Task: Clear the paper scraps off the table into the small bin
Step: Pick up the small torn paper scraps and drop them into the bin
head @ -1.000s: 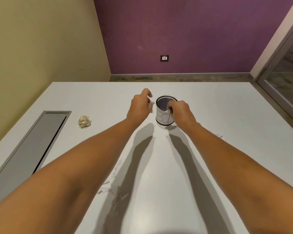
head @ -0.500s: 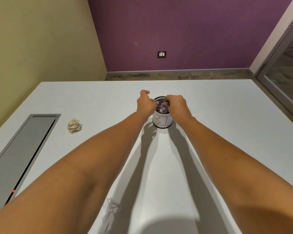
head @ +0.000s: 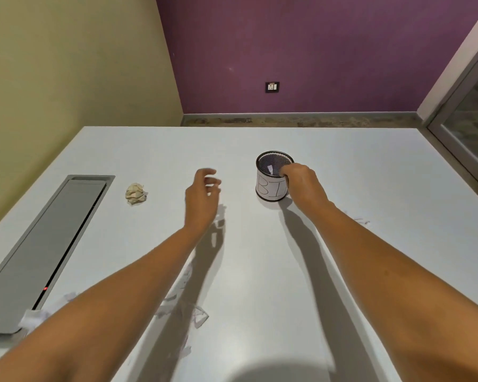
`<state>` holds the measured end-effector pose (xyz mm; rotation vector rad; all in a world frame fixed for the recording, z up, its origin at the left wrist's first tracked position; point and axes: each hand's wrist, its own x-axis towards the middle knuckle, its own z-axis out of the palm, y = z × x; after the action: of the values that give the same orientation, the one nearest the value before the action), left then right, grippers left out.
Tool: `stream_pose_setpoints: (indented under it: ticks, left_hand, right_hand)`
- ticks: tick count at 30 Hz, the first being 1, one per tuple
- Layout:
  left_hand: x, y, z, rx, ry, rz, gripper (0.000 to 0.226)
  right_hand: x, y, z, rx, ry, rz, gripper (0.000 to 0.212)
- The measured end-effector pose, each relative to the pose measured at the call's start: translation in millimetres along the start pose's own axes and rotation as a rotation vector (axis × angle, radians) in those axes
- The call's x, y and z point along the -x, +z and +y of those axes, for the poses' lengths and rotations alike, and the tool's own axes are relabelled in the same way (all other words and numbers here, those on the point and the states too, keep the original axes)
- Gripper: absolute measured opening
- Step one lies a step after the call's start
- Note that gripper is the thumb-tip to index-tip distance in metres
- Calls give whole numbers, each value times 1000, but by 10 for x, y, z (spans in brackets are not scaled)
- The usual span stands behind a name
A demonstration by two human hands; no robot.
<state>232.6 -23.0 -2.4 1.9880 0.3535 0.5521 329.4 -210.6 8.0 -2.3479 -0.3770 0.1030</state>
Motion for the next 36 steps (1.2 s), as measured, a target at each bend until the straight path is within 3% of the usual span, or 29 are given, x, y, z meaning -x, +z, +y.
stream_pose_setpoints:
  ticks: [4,7,14,18,26,36]
  left_hand:
    - [385,-503,-378,-141,-51,93,23]
    - [695,-847,-585,-234,-97,118,20]
    - [1224,-1273,-818,-311,-264,195,18]
    - [1308,-1325,-917,-397,-402,112,25]
    - [1175,-1205,-892,-580,-436,-127,30]
    - [1009,-1132,-837,-617,-498,-89,11]
  right_hand:
    - [221,65,29,-58,43,-25,32]
    - [504,237,87,162,23,-48,27]
    - [1381,722,479,316,-70,30,19]
    - [1671,865,592,414,123,-13,42]
    - [1803,915,629,447,108,32,47]
    - [1813,913,613,456,124,51,47]
